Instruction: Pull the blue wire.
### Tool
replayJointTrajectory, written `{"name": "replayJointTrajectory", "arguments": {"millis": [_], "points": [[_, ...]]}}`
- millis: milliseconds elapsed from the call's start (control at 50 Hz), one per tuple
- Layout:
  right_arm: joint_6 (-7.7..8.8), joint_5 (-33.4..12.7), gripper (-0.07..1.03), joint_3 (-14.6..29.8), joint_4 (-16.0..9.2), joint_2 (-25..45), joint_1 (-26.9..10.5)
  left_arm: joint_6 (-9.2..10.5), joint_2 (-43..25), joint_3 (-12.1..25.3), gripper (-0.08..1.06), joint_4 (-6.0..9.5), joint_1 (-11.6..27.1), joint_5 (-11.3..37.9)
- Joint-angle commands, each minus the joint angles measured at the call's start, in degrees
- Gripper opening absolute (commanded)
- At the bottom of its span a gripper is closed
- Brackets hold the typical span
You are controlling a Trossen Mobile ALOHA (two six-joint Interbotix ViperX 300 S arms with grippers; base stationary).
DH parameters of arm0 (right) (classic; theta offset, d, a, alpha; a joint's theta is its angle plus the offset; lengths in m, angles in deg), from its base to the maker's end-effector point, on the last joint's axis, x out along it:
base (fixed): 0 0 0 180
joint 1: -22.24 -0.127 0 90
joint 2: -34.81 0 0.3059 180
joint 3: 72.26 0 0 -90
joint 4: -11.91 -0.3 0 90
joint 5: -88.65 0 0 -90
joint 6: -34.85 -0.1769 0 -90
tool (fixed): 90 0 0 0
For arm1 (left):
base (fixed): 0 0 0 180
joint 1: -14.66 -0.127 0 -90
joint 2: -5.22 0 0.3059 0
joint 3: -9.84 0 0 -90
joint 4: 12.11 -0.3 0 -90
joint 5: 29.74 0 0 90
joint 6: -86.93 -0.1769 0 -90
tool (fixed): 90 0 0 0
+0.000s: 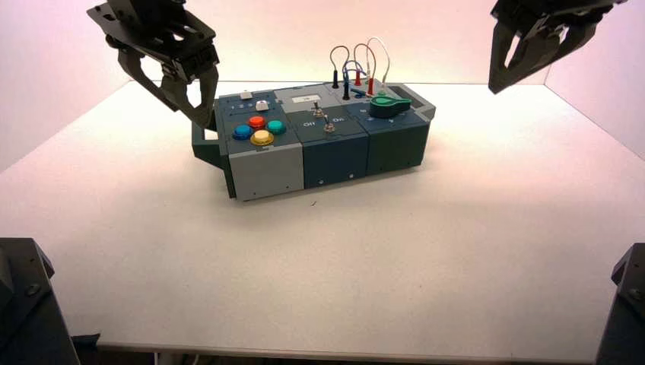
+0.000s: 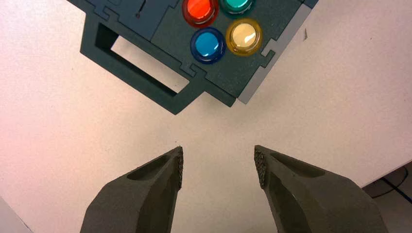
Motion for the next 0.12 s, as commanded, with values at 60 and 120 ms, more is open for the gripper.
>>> {"name": "replayJointTrajectory", "arguments": {"millis": [60, 120], "points": [[-0.35, 0.35, 0.36, 0.62, -0.26, 0.53, -0.18, 0.0, 0.09, 1.32, 0.76, 0.0, -0.09, 0.62], [-0.35, 0.35, 0.37, 0.62, -0.26, 0.44, -0.26, 0.0, 0.0, 1.32, 0.76, 0.0, -0.09, 0.7]]}}
